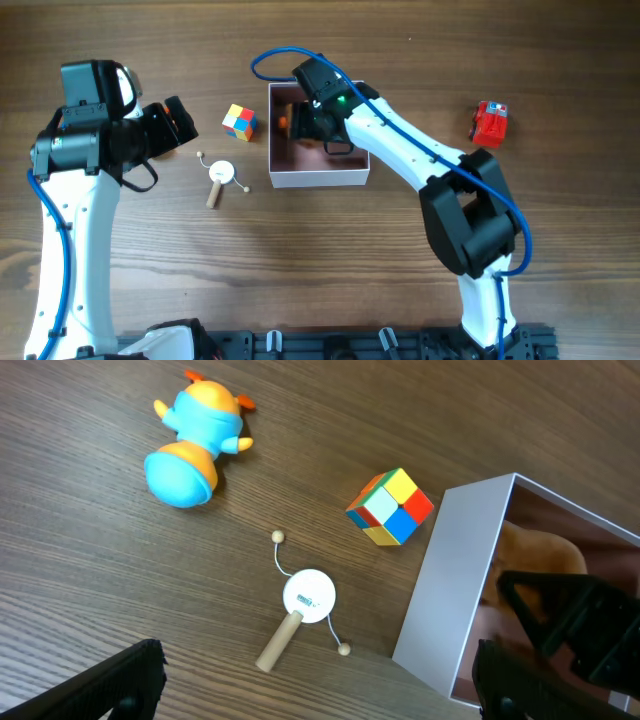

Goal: Pack container
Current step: 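Carry the plush toy left and release it into the white box, then move the right gripper to the red fire truck and grasp it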

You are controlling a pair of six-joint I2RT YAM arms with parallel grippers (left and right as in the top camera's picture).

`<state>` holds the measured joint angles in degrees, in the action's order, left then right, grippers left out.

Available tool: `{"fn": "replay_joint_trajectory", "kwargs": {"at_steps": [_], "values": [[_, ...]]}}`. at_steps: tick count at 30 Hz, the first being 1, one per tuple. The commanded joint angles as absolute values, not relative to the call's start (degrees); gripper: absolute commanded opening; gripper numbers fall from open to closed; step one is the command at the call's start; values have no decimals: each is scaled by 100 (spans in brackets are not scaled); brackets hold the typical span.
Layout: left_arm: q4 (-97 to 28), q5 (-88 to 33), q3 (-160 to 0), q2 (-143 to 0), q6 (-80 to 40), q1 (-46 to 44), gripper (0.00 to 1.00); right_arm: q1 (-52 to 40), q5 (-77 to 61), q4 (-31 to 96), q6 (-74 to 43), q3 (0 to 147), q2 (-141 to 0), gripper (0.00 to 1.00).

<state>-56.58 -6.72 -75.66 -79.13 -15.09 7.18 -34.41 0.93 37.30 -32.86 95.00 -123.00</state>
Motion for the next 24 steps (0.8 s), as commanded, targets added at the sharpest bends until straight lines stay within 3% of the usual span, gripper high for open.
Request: {"fn": "replay_joint_trajectory", "kwargs": {"at_steps": [1, 5, 8, 14, 17, 19, 21, 24], "values": [[-5645, -615, -7673, -7913, -1372, 692, 100, -3446, 631, 3778, -2580, 9531, -11485, 76], [-5645, -617, -7673, -7913, -1372, 692, 100, -3444, 661, 3817, -2139, 9531, -10689, 94], [-5645, -617, -7673, -7913, -1372, 692, 100, -3444, 646, 3822, -1898, 9531, -10344, 96], [-5645, -617, -7675, -7913, -1372, 692, 100, -3374, 882, 4112, -1833, 9513, -10298, 92], [-5645, -615, -7673, -7913, -1372, 692, 100, -3177, 934, 4329, -2158, 9513, -10320, 67], [-5645, -615, -7673, -7913, -1372, 692, 100, -2847, 996, 4421, -2421, 9513, -10328, 57], [-5645, -615, -7673, -7913, -1372, 692, 100, -2473, 989, 4532, -2445, 9513, -10326, 61], [-5645, -615, -7673, -7913, -1372, 692, 100, -1706, 1011, 4871, -2443, 9513, -10331, 76]]}}
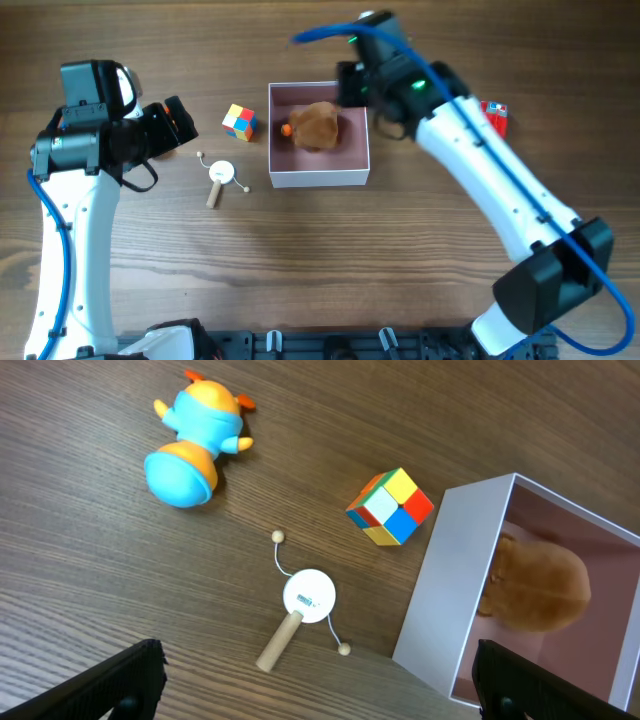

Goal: Pack container
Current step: 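Move the right gripper to the red fire truck and grasp it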

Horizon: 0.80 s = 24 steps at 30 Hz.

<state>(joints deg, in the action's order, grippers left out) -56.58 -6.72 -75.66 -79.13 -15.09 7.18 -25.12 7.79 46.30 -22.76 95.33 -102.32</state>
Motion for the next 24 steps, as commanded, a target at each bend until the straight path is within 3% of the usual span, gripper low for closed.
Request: {"fn": "replay_joint_trajectory", "kwargs": {"at_steps": [1, 9, 14, 24], "values": [[-5642, -615, -7673, -7913, -1372, 692, 100, -1402, 1011, 4993, -2440, 9513, -10333, 77], [-5645, -615, -7675, -7913, -1372, 692, 100, 666, -423, 5332, -1455, 9511, -10449, 90], [-5645, -617, -7675, -7913, -1372, 692, 100, 913, -305, 5474, -1160, 9428, -10650, 91], [-5645, -615, -7673, -7913, -1372, 692, 100, 926, 126, 5247, -1538, 8715, -11303, 85]]}}
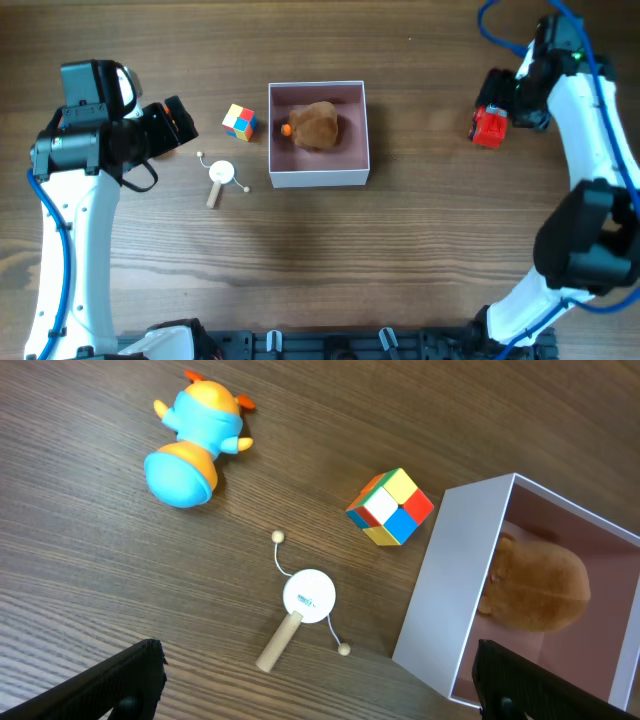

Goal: Pack container
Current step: 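Move the right gripper to the red fire truck and grasp it, then carry the fire truck into the box beside the plush and release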

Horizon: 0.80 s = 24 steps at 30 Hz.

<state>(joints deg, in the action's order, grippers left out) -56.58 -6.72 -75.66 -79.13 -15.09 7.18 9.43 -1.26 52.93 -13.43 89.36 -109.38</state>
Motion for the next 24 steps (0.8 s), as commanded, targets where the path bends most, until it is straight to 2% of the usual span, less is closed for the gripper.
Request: {"fn": "replay_joint_trajectory", "kwargs": {"at_steps": [1, 4, 8, 14, 18, 24], "values": [[-5645, -615, -7675, -7913, -1372, 692, 100, 926, 121, 5216, -1525, 8691, -11365, 85], [-5645, -615, -7675, -7913, -1372, 692, 100, 919, 123, 5210, -1356, 8665, -11598, 80], [-5645, -617, -7675, -7913, -1372, 692, 100, 919, 126, 5183, -1345, 8663, -11738, 79], [-5645, -615, -7675, -7913, -1372, 692, 100, 919, 128, 5166, -1341, 8665, -11756, 71], [-5645, -615, -7673, -7913, -1372, 692, 100, 919, 126, 5164, -1321, 8667, -11751, 71], [-5645, -617, -7675, -7913, -1372, 692, 100, 917, 126, 5194, -1201, 8667, -11743, 42]]}}
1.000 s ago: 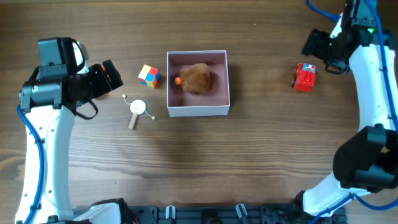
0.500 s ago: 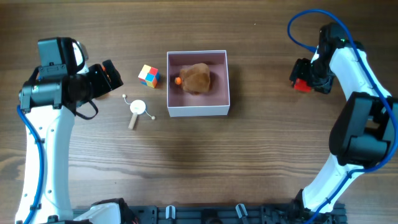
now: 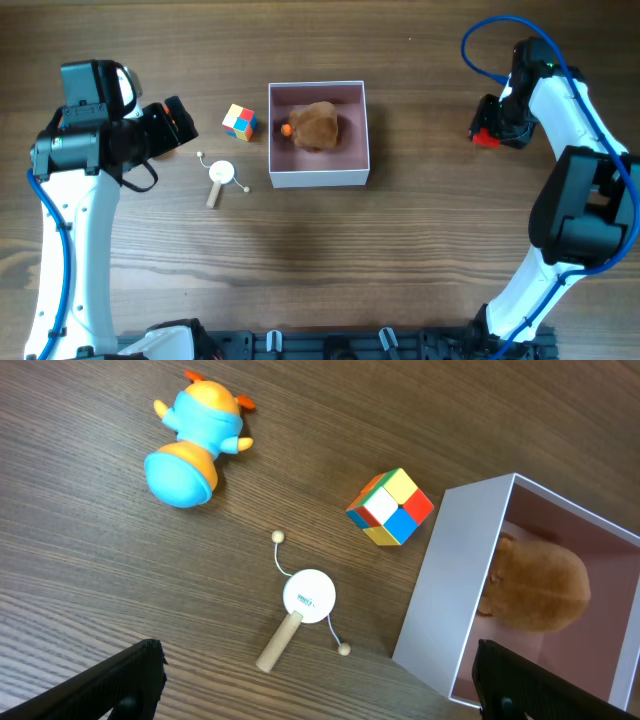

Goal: Pack container
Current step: 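Carry the fire truck into the box beside the plush and release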

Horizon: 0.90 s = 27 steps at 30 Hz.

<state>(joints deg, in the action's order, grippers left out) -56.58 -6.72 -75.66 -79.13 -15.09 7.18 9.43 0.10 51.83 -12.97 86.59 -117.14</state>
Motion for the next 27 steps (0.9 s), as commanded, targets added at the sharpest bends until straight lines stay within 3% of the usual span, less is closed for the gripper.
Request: {"fn": "replay_joint_trajectory", "kwargs": {"at_steps": [1, 16, 21, 27], "values": [[-5645, -617, -7673, -7913, -1372, 692, 100, 919, 126, 5190, -1201, 8667, -11743, 41], [-5645, -615, -7675, -7913, -1372, 692, 100, 541, 36, 5280, -1118, 8711, -10506, 40], [-5645, -615, -7675, -7913, -1372, 692, 100, -172, -10, 5389, -1529, 8711, -9789, 37], [-5645, -615, -7673, -7913, -1372, 692, 100, -1761, 47, 5345, -1870, 8711, -9126, 37]]}}
